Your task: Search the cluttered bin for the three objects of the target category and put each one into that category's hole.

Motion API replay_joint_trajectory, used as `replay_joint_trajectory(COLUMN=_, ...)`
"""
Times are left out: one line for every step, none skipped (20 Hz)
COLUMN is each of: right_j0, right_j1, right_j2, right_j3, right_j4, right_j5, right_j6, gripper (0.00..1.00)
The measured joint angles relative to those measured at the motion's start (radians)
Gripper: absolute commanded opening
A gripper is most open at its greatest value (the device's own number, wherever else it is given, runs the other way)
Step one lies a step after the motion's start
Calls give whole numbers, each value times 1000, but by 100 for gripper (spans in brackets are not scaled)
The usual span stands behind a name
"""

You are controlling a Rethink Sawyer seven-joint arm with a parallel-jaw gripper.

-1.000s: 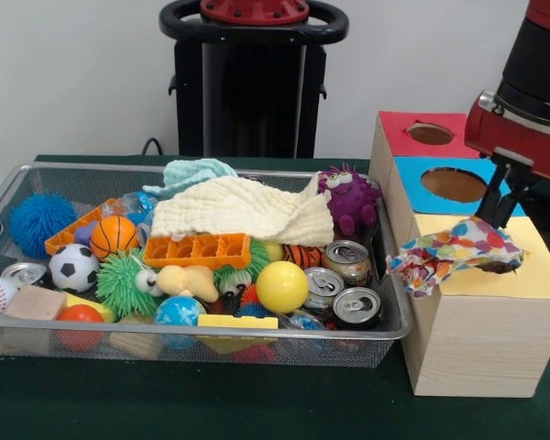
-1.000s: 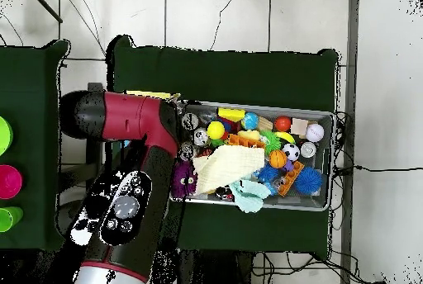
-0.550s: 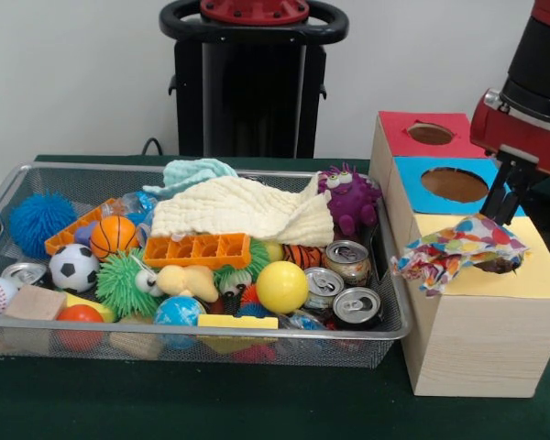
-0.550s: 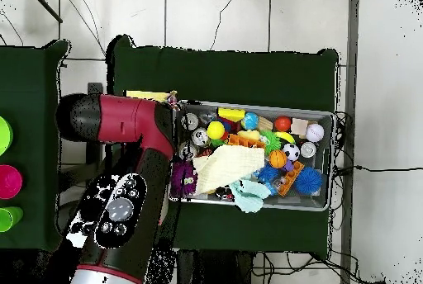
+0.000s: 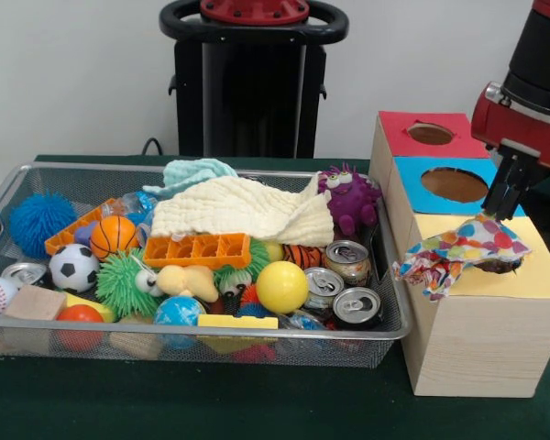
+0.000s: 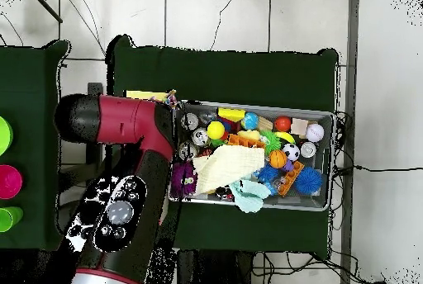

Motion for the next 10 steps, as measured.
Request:
replay_joint_trajectory(right_j0=0, right_j1=-1, right_j2=0, right_j3=0, right_j4=0, right_j5=0, right_j6=0, gripper=0)
replay_joint_trajectory(right_j0=0, right_j1=-1, right_j2=0, right_j3=0, right_j4=0, right_j5=0, right_j6=0, gripper=0)
replay_joint_trajectory(right_j0=-1, right_j1=-1, right_j2=0, right_j3=0, right_j4=0, right_j5=0, right_j6=0, gripper=0)
replay_joint_trajectory(right_j0=-1, right_j1=-1, right_j2=0, right_j3=0, right_j4=0, right_j5=0, right_j6=0, gripper=0)
replay_joint_trajectory(right_j0=-1, right_j1=-1, right_j2=0, right_j3=0, right_j4=0, right_j5=0, right_j6=0, gripper=0)
replay_joint_trajectory(right_j0=-3, right_j1=-1, right_j2=0, right_j3=0, right_j4=0, right_j5=0, right_j6=0, gripper=0)
replay_joint_trajectory(right_j0=-5, right_j1=0, right_j2=0, right_j3=0, right_j4=1, right_j5=0, right_j6=0, gripper=0)
replay_joint_trajectory(right_j0=-9, right_j1=2, right_j2=0, right_j3=0, right_j4=3, right_j5=0, right_j6=0, gripper=0)
replay_joint_trajectory(right_j0=-13, right_j1=5, right_j2=0, right_j3=-1, right_j4=5, right_j5=0, right_j6=0, gripper=0)
replay_joint_trajectory(right_j0=-17, right_j1=8, right_j2=0, right_j3=-1, right_j4=6, right_j5=0, right_j6=0, gripper=0)
